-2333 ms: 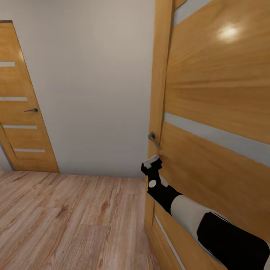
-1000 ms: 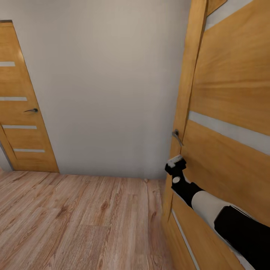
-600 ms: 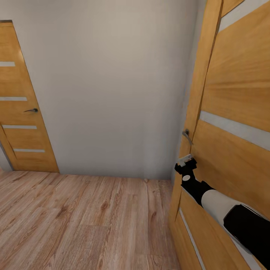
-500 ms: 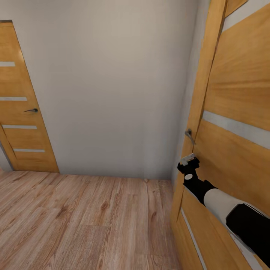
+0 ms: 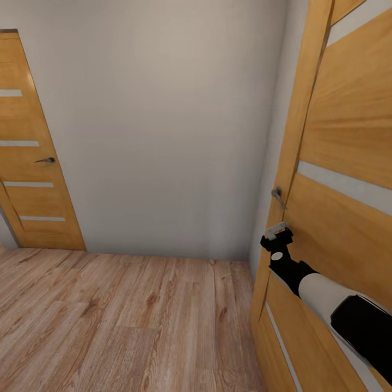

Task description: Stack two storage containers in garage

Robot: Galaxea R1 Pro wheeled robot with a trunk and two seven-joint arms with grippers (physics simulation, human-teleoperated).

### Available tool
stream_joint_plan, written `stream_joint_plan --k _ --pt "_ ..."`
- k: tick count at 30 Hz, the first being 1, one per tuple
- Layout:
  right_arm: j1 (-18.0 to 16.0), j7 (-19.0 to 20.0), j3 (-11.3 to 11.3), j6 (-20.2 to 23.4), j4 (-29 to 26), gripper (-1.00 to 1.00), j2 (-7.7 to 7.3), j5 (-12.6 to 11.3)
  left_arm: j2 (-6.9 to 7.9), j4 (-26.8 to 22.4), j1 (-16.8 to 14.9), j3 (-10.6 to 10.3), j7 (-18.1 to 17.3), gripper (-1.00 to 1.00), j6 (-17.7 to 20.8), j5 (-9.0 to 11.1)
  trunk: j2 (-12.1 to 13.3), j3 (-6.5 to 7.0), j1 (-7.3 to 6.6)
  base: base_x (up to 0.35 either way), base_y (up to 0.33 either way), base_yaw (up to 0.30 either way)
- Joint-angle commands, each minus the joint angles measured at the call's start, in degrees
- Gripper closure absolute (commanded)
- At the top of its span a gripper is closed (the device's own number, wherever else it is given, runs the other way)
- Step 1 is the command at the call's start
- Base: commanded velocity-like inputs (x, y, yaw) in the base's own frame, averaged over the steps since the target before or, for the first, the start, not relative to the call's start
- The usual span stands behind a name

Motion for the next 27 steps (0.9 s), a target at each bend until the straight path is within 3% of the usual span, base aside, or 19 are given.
stream_joint_plan --k 1,5,9,27 --pt "-0.04 -0.43 -0.56 -0.28 0.06 -1.00 -0.16 -0.76 0.00 -0.11 0.02 0.01 0.07 -1.00 -0.06 0.33 -0.03 -0.05 0.00 0.000 0.000 0.000" --pt "-0.04 -0.44 -0.93 -0.28 0.06 -1.00 -1.30 -0.76 0.00 -0.13 0.03 0.01 0.07 -1.00 -0.06 0.33 -0.03 -0.05 0.00 0.000 0.000 0.000" --pt "-0.04 -0.38 -2.85 -0.34 0.06 -1.00 -2.06 -0.69 0.00 -0.09 0.02 0.01 0.07 -1.00 -0.06 0.33 -0.03 -0.05 0.00 0.000 0.000 0.000" --pt "-0.04 -0.35 -3.09 -0.28 -0.03 -1.00 -0.94 -0.68 0.00 -0.07 0.04 0.01 0.07 -1.00 -0.06 0.33 -0.03 -0.05 0.00 0.000 0.000 0.000"
